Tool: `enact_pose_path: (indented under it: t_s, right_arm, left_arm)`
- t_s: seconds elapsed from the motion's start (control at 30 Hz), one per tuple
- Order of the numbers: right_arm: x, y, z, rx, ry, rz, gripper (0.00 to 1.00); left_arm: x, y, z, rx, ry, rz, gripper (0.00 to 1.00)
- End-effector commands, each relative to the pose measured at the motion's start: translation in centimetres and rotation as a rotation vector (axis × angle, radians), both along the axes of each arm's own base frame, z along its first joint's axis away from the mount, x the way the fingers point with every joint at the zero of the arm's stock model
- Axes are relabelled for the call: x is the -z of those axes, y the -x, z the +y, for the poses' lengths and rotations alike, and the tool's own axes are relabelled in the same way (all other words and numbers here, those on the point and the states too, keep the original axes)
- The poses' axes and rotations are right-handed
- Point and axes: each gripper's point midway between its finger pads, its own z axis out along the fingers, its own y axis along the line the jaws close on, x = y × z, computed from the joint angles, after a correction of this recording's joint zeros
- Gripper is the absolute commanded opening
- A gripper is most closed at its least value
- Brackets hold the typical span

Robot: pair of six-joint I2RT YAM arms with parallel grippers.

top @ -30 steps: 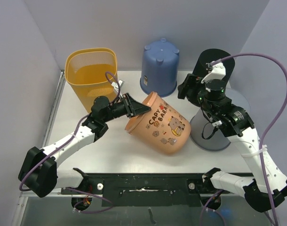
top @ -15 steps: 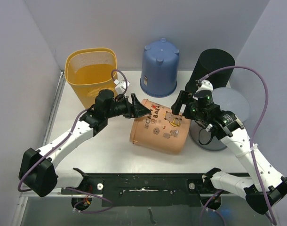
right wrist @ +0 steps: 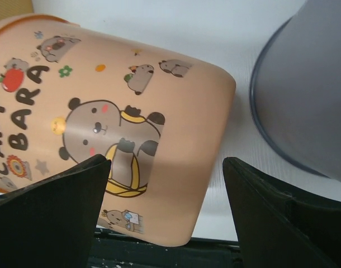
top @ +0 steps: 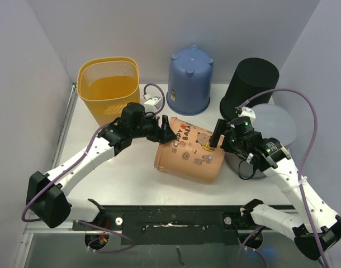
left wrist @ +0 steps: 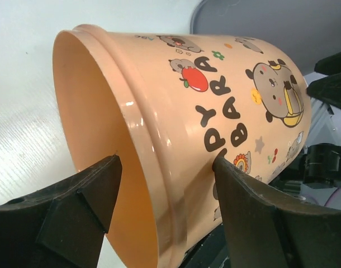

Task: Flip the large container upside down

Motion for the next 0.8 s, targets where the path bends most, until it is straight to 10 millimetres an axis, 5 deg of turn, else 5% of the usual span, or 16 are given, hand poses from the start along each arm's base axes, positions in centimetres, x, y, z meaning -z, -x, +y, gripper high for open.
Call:
enact_pose_path:
  t_s: [0.0, 0.2, 0.5, 0.77]
  right_arm:
    - [0.1, 1.0, -1.0, 0.039, -0.015, -0.007, 0.85]
    - [1.4, 1.7, -0.4, 0.037, -0.056, 0.028, 0.86]
    - [2.0, 2.2, 0.5, 0.037, -0.109, 0.05, 0.86]
    - [2.6, 2.3, 0.5, 0.046, -0.116, 0.061, 0.87]
  left_arm:
    - [-1.4, -0.5, 0.7, -0.022, -0.083, -0.097, 0.65]
    - [-0.9, -0.4, 1.5, -0.049, -0.123, -0.091, 0.46]
    - [-3.9, -0.5, 1.7, -0.068, -0.15, -0.156, 0.48]
    - [-2.9, -0.6, 1.5, -0.044, -0.225, -0.154, 0.56]
